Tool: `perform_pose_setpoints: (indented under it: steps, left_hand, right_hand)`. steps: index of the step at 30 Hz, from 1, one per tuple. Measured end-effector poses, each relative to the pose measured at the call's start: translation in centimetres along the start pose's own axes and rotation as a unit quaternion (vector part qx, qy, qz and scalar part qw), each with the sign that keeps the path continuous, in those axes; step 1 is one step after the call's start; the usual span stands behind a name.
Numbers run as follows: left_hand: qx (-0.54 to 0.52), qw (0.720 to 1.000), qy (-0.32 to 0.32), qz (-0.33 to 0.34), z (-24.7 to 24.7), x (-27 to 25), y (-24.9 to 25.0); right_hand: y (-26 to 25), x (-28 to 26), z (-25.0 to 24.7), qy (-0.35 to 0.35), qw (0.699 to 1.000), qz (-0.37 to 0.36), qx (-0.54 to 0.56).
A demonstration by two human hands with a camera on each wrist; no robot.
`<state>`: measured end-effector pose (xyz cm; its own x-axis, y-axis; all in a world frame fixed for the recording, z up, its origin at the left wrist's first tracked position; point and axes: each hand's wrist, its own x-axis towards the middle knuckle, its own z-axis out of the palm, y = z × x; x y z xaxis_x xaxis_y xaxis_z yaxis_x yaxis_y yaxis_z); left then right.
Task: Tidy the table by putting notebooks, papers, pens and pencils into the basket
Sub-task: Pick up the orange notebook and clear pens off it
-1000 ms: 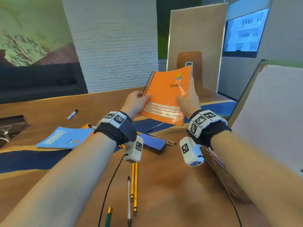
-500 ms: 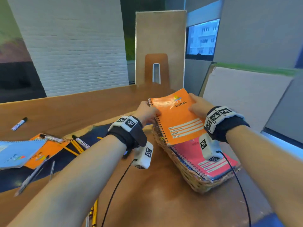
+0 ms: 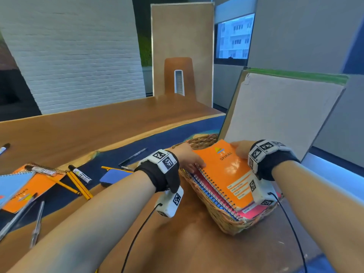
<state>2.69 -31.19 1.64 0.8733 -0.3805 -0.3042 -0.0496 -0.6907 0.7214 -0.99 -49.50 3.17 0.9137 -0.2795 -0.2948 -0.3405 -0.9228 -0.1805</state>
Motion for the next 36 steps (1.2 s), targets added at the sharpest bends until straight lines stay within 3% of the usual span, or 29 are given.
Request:
perform_pose_setpoints:
  steps: [3,6,10,15,20,24,30,36]
  left_hand:
    - [0.147,0.989,0.006,0.006,-0.1,0.4,0.0]
    - [0.22,0.975,0.017,0.015,0.1,0.6,0.2]
    - [0.275,0.961,0.029,0.03,0.3,1.0,0.4]
    - [0.325,0.943,0.042,0.058,0.8,1.0,0.0]
    - [0.263,0.952,0.09,0.125,0.1,0.4,-0.7]
    - [0.17,0.954,0.195,0.154,-3.4,-1.0,-2.5]
    - [0.102,0.933,0.336,0.08,-11.0,-3.6,-8.3]
    - [0.123,0.916,0.378,-0.052,-15.6,-8.3,-17.5]
  right_hand:
    - [0.9,1.5,1.4,0.006,0.998,-0.006,-0.069]
    - [2.4,3.4,2.6,0.011,0.992,-0.01,-0.123]
    - [-0.3,2.3,2.4,0.021,0.996,-0.046,-0.069]
    - [-5.0,1.3,2.4,-0.07,0.992,-0.088,-0.063]
    - [-6.9,1.4,2.3,-0.011,0.991,-0.107,-0.081]
    - [-10.4,0.9,1.0,0.083,0.983,-0.164,-0.011]
    - [-18.4,-1.2,0.9,0.085,0.952,-0.286,0.066]
    - [-25.9,-2.6,4.9,0.021,0.928,-0.362,0.088]
